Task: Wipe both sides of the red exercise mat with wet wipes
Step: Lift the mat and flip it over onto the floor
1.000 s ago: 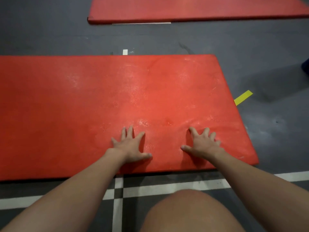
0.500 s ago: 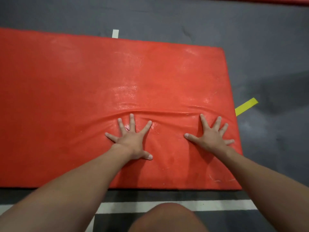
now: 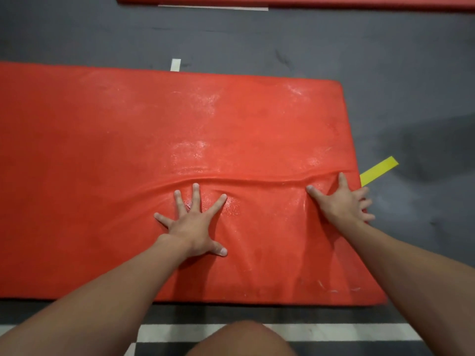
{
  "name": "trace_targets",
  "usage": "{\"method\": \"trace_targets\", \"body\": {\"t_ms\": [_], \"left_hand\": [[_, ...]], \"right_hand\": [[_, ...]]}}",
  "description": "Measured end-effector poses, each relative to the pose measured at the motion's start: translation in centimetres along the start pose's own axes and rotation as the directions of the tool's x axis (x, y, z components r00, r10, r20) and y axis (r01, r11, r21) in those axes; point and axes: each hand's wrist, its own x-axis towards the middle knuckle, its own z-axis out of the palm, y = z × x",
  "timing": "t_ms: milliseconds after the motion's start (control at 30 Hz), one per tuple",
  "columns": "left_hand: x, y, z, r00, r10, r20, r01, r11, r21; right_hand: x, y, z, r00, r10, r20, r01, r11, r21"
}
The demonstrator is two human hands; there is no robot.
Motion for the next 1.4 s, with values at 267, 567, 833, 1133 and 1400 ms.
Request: {"method": "trace_targets", "body": {"t_ms": [267,567,833,1133,1400], "left_hand": [[0.3,-0.4,-0.6,1.000,0.008,0.001,-0.008,1.000,0.018],[-1.8,-6.2,-1.3,0.925,-0.037,-0.378,-0.069,0.963,-0.261],[-10.1,-20.2,-4.3,0.914,-0.232,-0.333,0.060,0.889,-0.454],[-32.6,-34.2,-17.0,0.787,-0.535,-0.308,0.210,0.702,-0.680],[-58.2,-52.7,-33.7,0.647,-0.708,-0.283,0.220,0.529,-0.820]], "right_hand": [[0.1,-0.8,0.7,0.998,-0.039,-0.047,0.037,0.998,-0.049],[-21.0,-14.2,8.5,0.638,-0.624,0.452,0.744,0.652,-0.149],[-29.1,-21.0,5.4,0.562,-0.574,0.595,0.799,0.562,-0.212],[-56.3,-34.1,-6.6,0.237,-0.709,0.665,0.946,0.325,0.009],[-85.2,-51.0,-21.2,0.012,-0.722,0.692,0.961,0.200,0.192]]}}
